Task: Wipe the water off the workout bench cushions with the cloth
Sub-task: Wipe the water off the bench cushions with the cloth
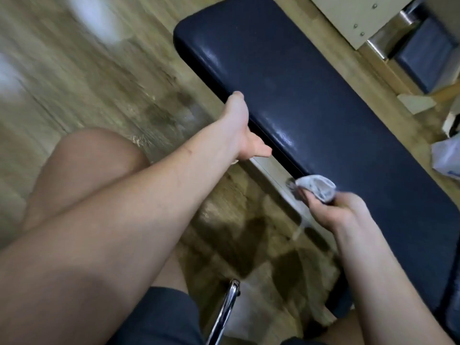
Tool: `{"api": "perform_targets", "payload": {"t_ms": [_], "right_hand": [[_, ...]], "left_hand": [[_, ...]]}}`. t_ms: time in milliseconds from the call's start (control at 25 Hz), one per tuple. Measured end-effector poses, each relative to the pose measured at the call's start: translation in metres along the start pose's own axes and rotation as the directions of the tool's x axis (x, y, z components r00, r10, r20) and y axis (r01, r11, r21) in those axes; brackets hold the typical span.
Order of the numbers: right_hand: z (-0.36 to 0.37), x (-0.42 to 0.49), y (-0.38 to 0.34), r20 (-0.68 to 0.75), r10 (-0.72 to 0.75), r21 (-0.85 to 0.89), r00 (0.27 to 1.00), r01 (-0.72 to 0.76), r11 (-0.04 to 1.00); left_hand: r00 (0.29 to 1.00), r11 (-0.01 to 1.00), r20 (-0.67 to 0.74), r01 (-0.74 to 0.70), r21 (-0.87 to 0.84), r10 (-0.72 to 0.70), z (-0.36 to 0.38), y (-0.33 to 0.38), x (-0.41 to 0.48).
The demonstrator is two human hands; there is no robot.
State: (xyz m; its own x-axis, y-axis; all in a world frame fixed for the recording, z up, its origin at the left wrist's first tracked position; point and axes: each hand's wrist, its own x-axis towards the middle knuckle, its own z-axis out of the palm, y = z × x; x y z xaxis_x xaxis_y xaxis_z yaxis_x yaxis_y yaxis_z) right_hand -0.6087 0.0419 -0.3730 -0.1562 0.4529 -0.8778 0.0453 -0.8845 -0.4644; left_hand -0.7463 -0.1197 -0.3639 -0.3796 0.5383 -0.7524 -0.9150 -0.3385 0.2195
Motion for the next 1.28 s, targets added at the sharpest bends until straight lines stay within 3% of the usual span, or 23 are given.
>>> {"api": "perform_targets", "payload": {"t_ms": [40, 120, 160, 200, 240, 320, 400, 440, 480, 520, 560, 600, 640, 680, 760, 840, 880, 960, 1000, 1080, 1160, 1240, 1280], "right_hand": [[0.027, -0.007, 0.018, -0.022, -0.081, -0.195, 0.996, 0.075, 0.978], [0.092, -0.006, 0.050, 0.112, -0.152, -0.321, 0.982, 0.181, 0.930], [0.120, -0.005, 0.066, 0.017, -0.123, -0.403, 0.992, 0.119, 0.907], [0.153, 0.006, 0.076, 0.025, 0.054, -0.261, 0.998, -0.045, 0.964], [0.189, 0.008, 0.086, -0.005, 0.130, -0.168, 0.991, -0.129, 0.977], [0.251, -0.005, 0.114, 0.051, 0.166, -0.204, 0.985, -0.153, 0.967], [0.292, -0.025, 0.145, 0.300, 0.041, -0.350, 0.953, 0.070, 0.934], [0.309, -0.030, 0.156, 0.465, -0.040, -0.462, 0.884, 0.281, 0.841], [0.319, -0.042, 0.163, 0.622, -0.097, -0.539, 0.777, 0.515, 0.667], [0.328, -0.048, 0.168, 0.761, -0.216, -0.534, 0.612, 0.780, 0.327], [0.332, -0.053, 0.162, 0.876, -0.264, -0.441, 0.403, 0.891, -0.103], [0.330, -0.052, 0.150, 0.971, -0.183, -0.226, 0.153, 0.837, -0.499], [0.323, -0.049, 0.137, 0.998, 0.059, 0.028, 0.024, 0.676, -0.736], [0.308, -0.041, 0.121, 0.950, 0.312, 0.268, 0.005, 0.501, -0.823], [0.276, -0.022, 0.093, 0.818, 0.564, 0.496, 0.110, 0.358, -0.791], [0.264, -0.009, 0.077, 0.725, 0.688, 0.657, 0.026, 0.272, -0.703], [0.266, -0.010, 0.076, 0.714, 0.700, 0.665, 0.017, 0.296, -0.686], [0.286, -0.010, 0.083, 0.748, 0.653, 0.565, 0.122, 0.400, -0.722], [0.299, -0.002, 0.090, 0.758, 0.638, 0.546, 0.134, 0.404, -0.734], [0.328, 0.017, 0.103, 0.777, 0.623, 0.558, 0.091, 0.359, -0.748], [0.359, 0.031, 0.097, 0.822, 0.565, 0.499, 0.071, 0.390, -0.774], [0.388, 0.050, 0.063, 0.893, 0.439, 0.367, 0.095, 0.408, -0.836], [0.400, 0.059, 0.041, 0.922, 0.358, 0.278, 0.149, 0.390, -0.878]], "left_hand": [[0.993, 0.996, -0.081, -0.084, 0.011, 0.085, -0.010, 0.016, -0.004], [0.925, 0.950, -0.220, -0.293, 0.103, 0.310, -0.034, 0.051, -0.007], [0.894, 0.924, -0.236, -0.363, 0.118, 0.381, -0.046, 0.069, -0.009], [0.881, 0.914, -0.241, -0.390, 0.113, 0.406, -0.056, 0.085, -0.012], [0.864, 0.897, -0.244, -0.421, 0.133, 0.441, -0.067, 0.101, -0.009], [0.826, 0.870, -0.274, -0.467, 0.159, 0.493, -0.073, 0.109, -0.009], [0.804, 0.862, -0.320, -0.496, 0.101, 0.501, -0.072, 0.102, 0.002], [0.805, 0.861, -0.317, -0.500, 0.091, 0.501, -0.069, 0.094, 0.012], [0.805, 0.864, -0.323, -0.495, 0.093, 0.497, -0.064, 0.086, 0.021], [0.811, 0.869, -0.317, -0.482, 0.115, 0.492, -0.061, 0.078, 0.024], [0.824, 0.878, -0.303, -0.456, 0.147, 0.479, -0.058, 0.071, 0.019], [0.819, 0.870, -0.294, -0.453, 0.195, 0.493, -0.055, 0.066, 0.012], [0.791, 0.847, -0.304, -0.484, 0.221, 0.531, -0.050, 0.063, 0.007], [0.750, 0.822, -0.338, -0.523, 0.224, 0.569, -0.046, 0.062, 0.007], [0.684, 0.796, -0.426, -0.577, 0.182, 0.593, -0.041, 0.072, 0.009], [0.651, 0.765, -0.425, -0.616, 0.189, 0.629, -0.035, 0.076, 0.012], [0.646, 0.739, -0.369, -0.633, 0.229, 0.668, -0.030, 0.072, 0.010], [0.602, 0.646, -0.250, -0.646, 0.407, 0.758, -0.024, 0.057, 0.016], [0.563, 0.578, -0.202, -0.640, 0.507, 0.801, -0.026, 0.050, 0.024], [0.520, 0.454, -0.115, -0.593, 0.665, 0.847, -0.033, 0.043, 0.037], [0.533, 0.253, 0.010, -0.417, 0.873, 0.846, -0.034, 0.041, 0.040], [0.571, -0.123, 0.161, -0.104, 0.987, 0.805, -0.030, 0.044, 0.039], [0.609, -0.278, 0.219, 0.003, 0.961, 0.763, -0.028, 0.051, 0.039]]}}
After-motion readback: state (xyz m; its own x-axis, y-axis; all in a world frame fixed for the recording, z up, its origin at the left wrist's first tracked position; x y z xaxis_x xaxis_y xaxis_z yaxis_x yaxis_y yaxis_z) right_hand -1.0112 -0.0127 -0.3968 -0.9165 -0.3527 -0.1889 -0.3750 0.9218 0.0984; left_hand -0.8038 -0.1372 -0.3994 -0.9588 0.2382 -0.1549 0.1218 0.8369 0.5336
